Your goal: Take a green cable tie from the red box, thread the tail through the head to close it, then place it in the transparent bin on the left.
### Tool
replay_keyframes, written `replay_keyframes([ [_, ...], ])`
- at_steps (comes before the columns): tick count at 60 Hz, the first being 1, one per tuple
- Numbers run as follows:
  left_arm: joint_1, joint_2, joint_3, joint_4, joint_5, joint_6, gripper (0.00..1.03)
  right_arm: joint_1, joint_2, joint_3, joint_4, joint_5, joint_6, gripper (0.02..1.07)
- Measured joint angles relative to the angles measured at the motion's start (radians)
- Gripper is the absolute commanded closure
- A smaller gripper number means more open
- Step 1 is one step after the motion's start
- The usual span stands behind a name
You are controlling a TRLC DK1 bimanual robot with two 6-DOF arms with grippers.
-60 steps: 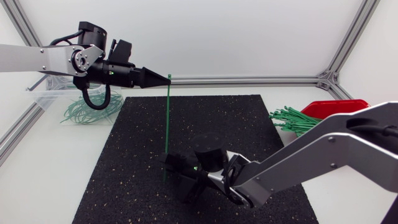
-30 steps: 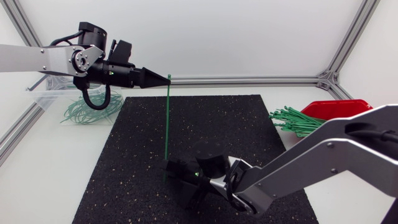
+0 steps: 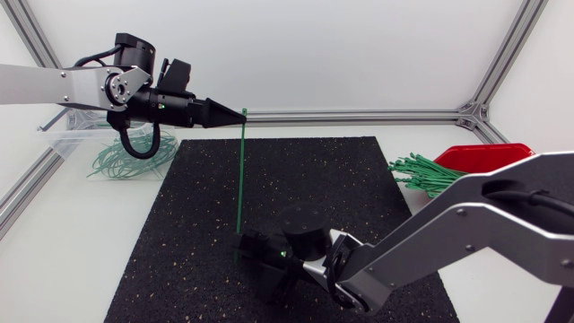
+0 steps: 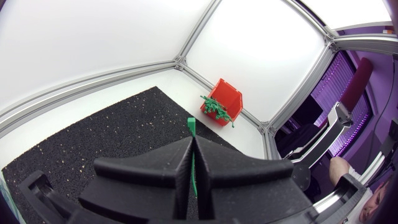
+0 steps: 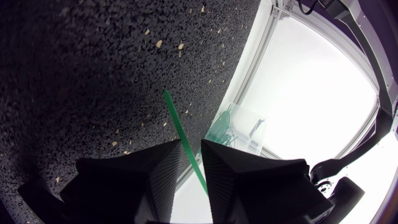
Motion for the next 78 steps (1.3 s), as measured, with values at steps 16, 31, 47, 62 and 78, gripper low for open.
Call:
replay_keyframes([
  [16, 0.0, 0.0, 0.0, 0.0, 0.0, 0.0, 1.0, 0.0, 0.002, 0.0, 0.014, -0.035, -0.011, 0.8],
  [31, 0.0, 0.0, 0.0, 0.0, 0.0, 0.0, 1.0, 0.001, 0.002, 0.0, 0.017, -0.042, -0.014, 0.81],
  [47, 0.0, 0.0, 0.0, 0.0, 0.0, 0.0, 1.0, 0.013, 0.002, 0.001, 0.018, -0.042, -0.018, 1.0],
  [62, 0.0, 0.0, 0.0, -0.003, 0.0, 0.0, 1.0, 0.013, 0.002, 0.01, 0.018, -0.041, -0.022, 1.0],
  [78, 0.0, 0.0, 0.0, -0.003, 0.0, 0.001, 1.0, 0.013, -0.001, 0.018, 0.018, -0.041, -0.022, 1.01],
])
